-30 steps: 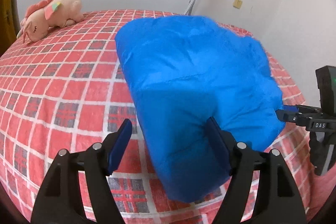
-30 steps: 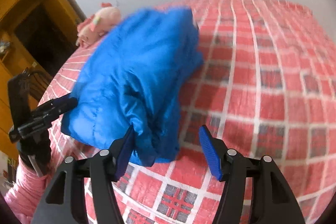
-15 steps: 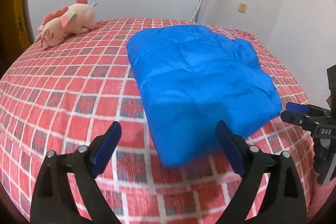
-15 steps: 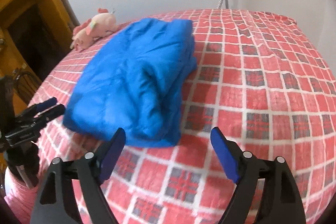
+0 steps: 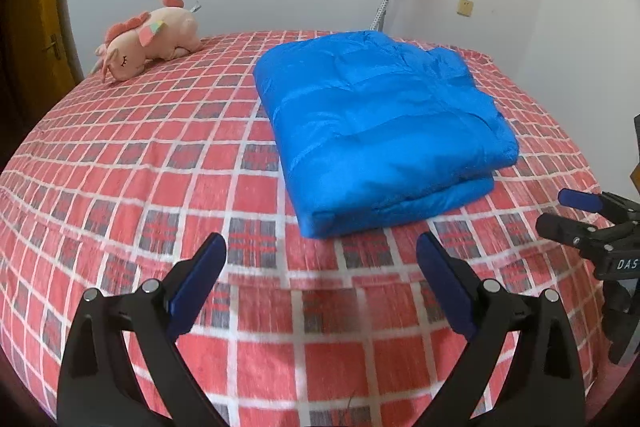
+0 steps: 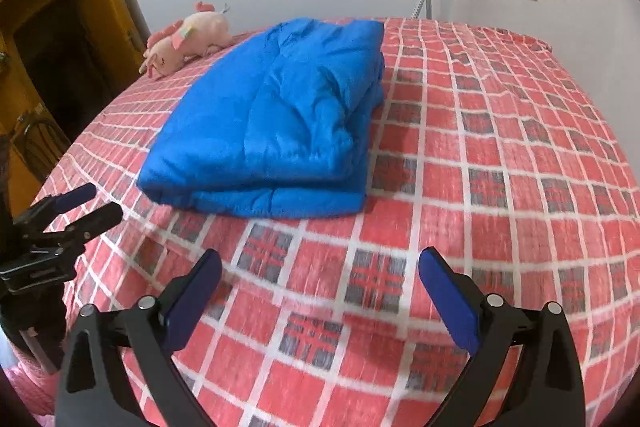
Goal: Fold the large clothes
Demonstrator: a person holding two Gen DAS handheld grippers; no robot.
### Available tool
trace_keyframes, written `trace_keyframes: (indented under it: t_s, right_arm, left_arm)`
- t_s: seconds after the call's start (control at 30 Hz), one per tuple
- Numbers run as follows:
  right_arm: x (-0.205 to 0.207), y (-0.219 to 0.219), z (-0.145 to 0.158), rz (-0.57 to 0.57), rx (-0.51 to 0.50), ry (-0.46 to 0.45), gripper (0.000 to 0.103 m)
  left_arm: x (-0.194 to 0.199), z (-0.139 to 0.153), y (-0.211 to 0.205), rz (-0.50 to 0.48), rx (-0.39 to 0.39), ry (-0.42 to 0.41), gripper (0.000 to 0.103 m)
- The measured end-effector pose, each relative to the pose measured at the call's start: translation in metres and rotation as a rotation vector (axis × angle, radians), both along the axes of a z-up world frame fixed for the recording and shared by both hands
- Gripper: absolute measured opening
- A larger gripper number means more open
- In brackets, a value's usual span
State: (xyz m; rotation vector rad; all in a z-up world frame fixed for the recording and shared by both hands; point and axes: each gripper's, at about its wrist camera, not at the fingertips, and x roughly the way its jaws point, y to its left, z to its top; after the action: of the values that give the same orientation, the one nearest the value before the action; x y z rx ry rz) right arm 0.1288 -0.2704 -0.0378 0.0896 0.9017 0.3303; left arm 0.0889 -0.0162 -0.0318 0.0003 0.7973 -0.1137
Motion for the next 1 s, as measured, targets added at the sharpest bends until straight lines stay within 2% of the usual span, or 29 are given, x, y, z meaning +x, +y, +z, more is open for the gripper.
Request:
trace_keyframes:
  t_s: [0.27,1.0]
  right_arm:
    - [-0.023,0.003,0.004,-0.01,0.003,-0.006,0.099]
    - [-0.077,0.004,0.04,0.015,0.011,-0.091,0.099]
  left_arm:
    - [-0.026,0.008,-0.003,-0.006,0.014,-0.026,0.095]
    - [-0.072,0.035,-0.002,-0.015,0.022,-0.103,0.095]
